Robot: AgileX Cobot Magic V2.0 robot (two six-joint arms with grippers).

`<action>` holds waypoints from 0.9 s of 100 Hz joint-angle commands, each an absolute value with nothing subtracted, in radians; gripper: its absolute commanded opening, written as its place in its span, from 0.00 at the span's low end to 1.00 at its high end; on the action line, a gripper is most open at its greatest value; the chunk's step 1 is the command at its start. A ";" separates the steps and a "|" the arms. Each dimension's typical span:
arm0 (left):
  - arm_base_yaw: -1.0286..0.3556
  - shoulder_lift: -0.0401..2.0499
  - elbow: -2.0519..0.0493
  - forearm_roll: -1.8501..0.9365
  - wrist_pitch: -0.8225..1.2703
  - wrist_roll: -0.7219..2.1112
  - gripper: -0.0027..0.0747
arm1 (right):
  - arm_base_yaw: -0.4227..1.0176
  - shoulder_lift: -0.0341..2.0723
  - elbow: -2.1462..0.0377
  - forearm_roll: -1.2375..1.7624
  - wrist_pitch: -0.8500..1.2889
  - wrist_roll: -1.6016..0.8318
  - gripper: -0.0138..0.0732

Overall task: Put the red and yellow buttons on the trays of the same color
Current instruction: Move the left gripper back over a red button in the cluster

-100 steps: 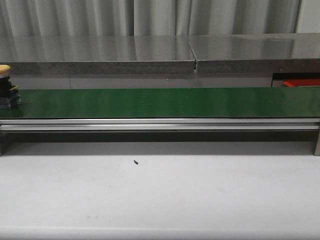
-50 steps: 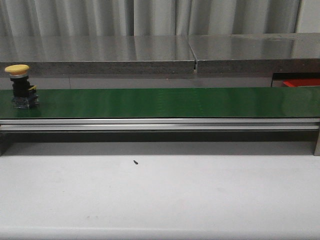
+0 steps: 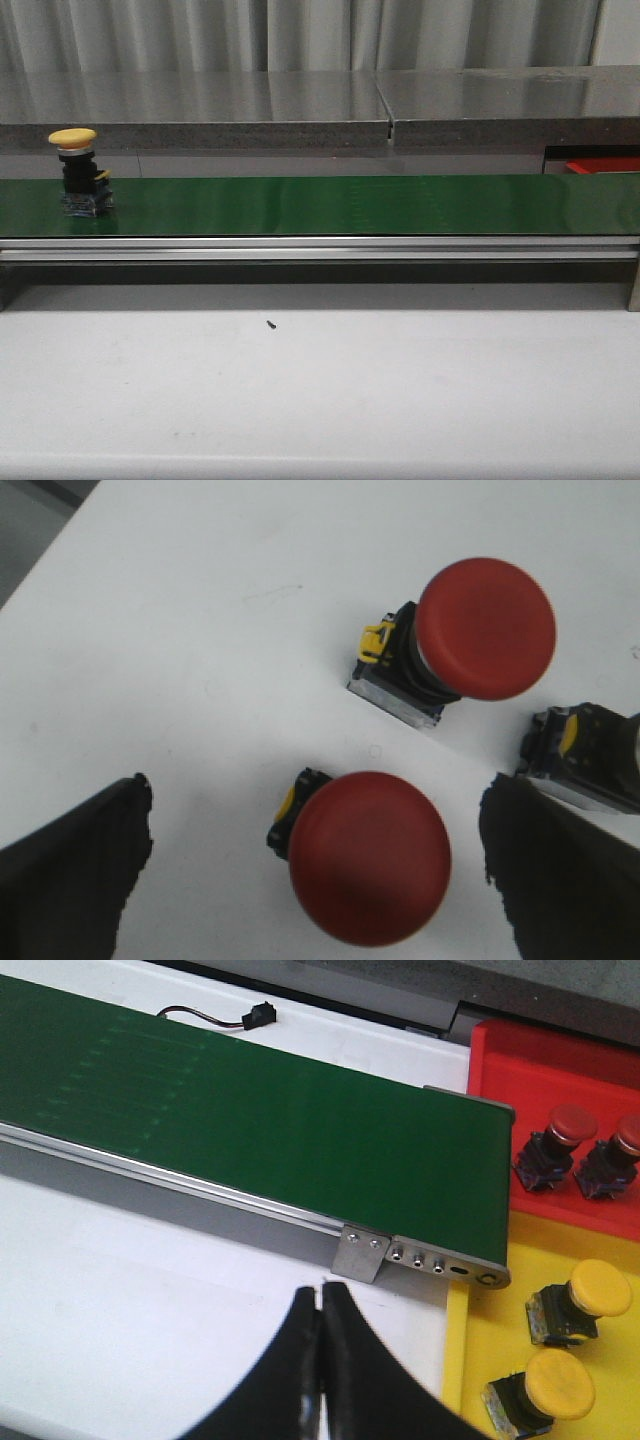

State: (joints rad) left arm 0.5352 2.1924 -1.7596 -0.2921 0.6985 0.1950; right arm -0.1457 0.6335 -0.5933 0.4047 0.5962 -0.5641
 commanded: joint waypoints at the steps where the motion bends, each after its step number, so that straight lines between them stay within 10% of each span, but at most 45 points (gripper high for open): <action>1: 0.532 2.150 -1.805 -0.313 0.680 0.192 0.85 | -0.146 0.629 -0.619 0.416 0.541 -0.569 0.05; 16: 0.532 2.151 -1.809 -0.316 0.676 0.192 0.67 | -0.146 0.629 -0.619 0.416 0.541 -0.569 0.05; 41: 0.532 2.151 -1.821 -0.347 0.710 0.192 0.02 | -0.146 0.629 -0.619 0.416 0.541 -0.569 0.05; 90: 0.382 1.934 -1.876 -0.396 0.857 0.220 0.01 | -0.146 0.629 -0.619 0.416 0.541 -0.569 0.05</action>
